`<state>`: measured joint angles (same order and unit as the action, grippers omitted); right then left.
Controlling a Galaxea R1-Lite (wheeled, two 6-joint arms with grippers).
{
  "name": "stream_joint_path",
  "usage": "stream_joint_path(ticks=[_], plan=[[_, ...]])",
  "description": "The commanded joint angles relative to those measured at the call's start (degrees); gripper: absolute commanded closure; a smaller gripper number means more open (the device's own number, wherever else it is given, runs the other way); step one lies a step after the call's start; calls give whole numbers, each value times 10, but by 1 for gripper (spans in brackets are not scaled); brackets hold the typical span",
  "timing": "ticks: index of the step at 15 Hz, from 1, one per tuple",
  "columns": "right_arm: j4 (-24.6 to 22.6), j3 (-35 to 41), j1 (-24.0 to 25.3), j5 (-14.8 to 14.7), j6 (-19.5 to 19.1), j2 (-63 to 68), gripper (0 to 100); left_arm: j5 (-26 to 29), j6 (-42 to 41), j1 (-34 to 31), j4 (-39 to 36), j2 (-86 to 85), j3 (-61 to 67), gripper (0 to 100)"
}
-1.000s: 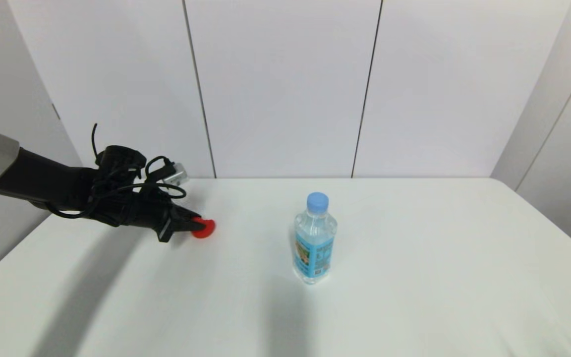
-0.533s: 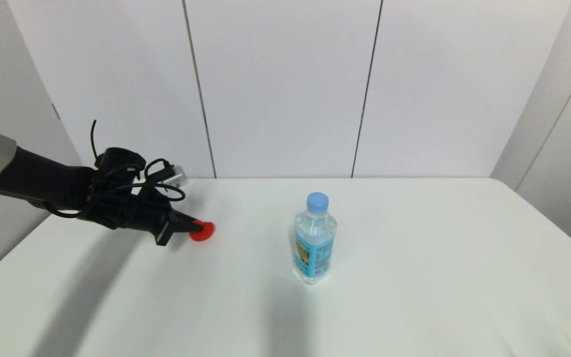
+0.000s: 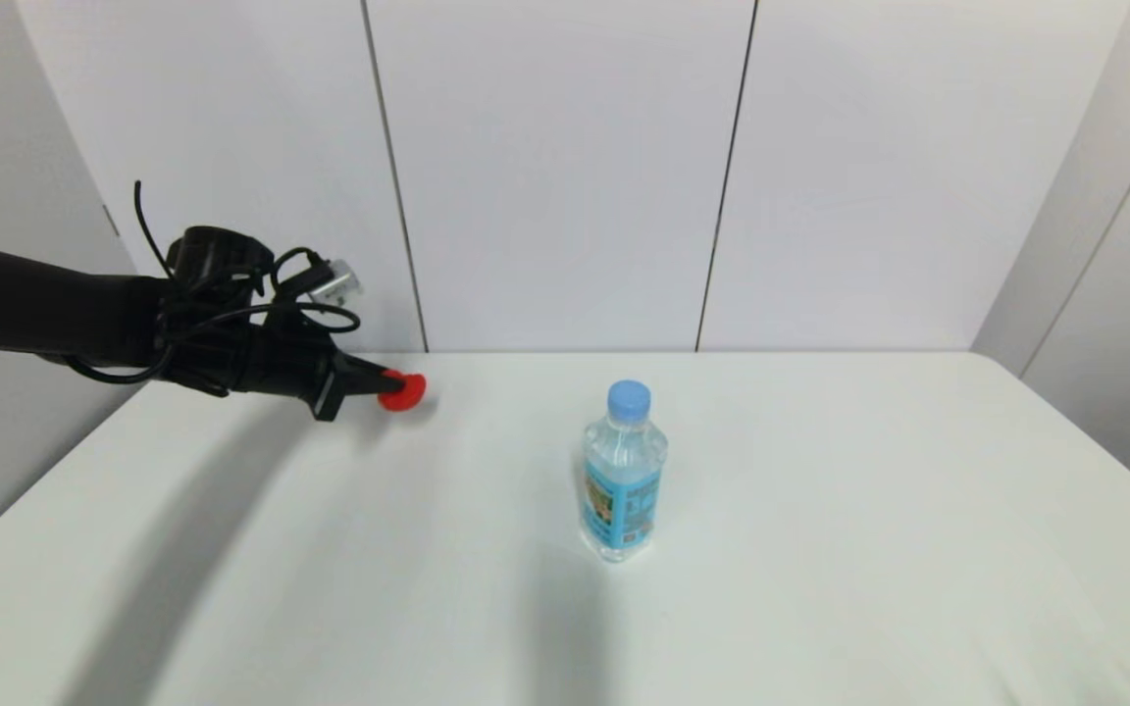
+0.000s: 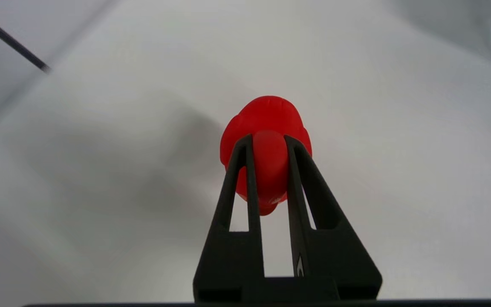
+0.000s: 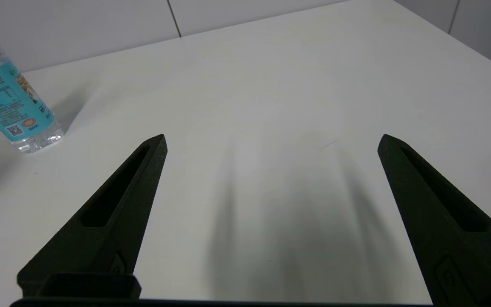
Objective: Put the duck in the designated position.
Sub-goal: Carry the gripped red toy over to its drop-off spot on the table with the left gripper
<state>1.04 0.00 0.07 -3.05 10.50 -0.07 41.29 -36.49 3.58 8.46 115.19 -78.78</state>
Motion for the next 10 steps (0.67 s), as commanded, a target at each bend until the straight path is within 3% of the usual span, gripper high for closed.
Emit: stream_joint_path(ticks=[1,10], plan=[[0,1,0,0,1,1,0,0,64,49,0,9,-89,100],[-1,0,0,0,1,1,0,-32,123,181,1,77,-194,100]])
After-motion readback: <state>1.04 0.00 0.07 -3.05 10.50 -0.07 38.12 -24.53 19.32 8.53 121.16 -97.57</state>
